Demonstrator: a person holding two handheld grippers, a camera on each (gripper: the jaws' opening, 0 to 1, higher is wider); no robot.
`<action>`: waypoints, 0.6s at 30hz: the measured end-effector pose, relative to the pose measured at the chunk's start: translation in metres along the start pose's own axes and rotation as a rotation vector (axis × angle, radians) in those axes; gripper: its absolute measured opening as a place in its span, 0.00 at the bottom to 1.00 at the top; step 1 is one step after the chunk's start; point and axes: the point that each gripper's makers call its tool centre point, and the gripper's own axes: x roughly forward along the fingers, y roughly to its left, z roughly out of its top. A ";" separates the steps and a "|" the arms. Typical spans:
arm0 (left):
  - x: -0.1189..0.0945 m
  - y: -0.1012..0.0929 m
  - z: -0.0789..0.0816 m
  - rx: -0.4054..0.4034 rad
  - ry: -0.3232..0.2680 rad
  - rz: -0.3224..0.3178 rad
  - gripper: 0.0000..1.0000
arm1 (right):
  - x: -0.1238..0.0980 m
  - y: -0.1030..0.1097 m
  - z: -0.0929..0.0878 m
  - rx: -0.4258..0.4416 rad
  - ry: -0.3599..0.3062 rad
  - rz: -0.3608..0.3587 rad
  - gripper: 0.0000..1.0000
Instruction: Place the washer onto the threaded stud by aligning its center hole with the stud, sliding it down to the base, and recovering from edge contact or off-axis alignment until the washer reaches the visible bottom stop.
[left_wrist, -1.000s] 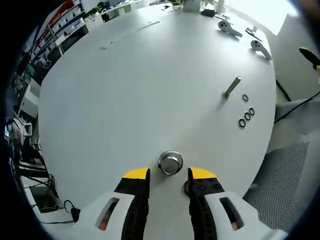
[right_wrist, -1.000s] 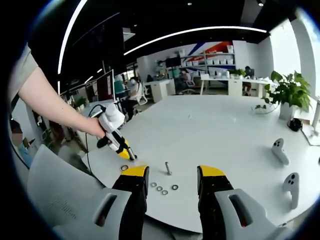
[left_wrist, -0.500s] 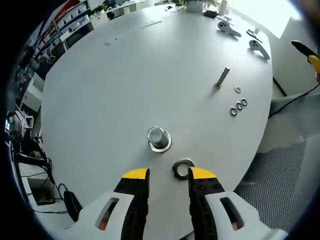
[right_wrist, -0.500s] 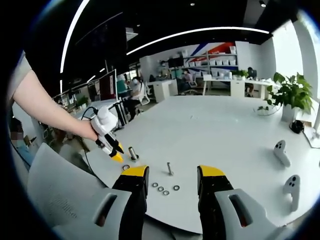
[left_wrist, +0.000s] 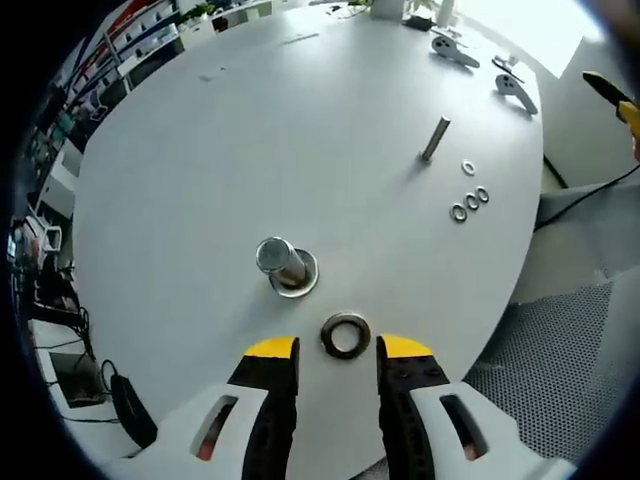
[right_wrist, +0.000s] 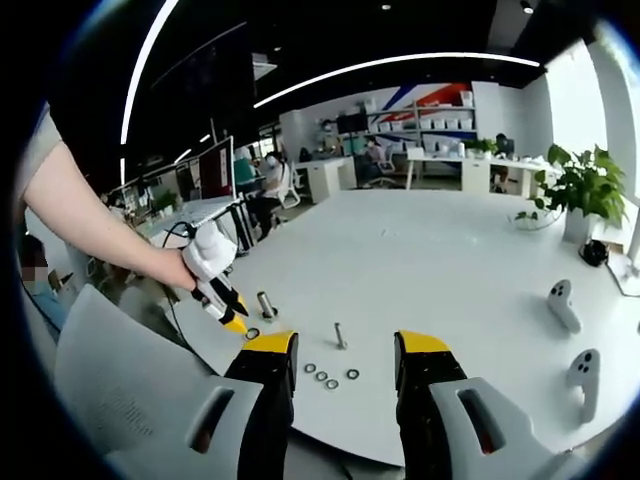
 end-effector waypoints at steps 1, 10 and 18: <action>0.001 -0.001 -0.001 0.005 0.006 0.000 0.29 | 0.000 0.000 0.000 0.003 -0.002 -0.002 0.40; 0.015 -0.009 -0.008 0.025 0.040 -0.010 0.29 | 0.000 0.000 -0.002 0.001 0.008 0.000 0.40; 0.017 -0.009 -0.011 0.044 0.054 -0.029 0.29 | 0.001 -0.001 -0.002 0.000 0.013 -0.002 0.39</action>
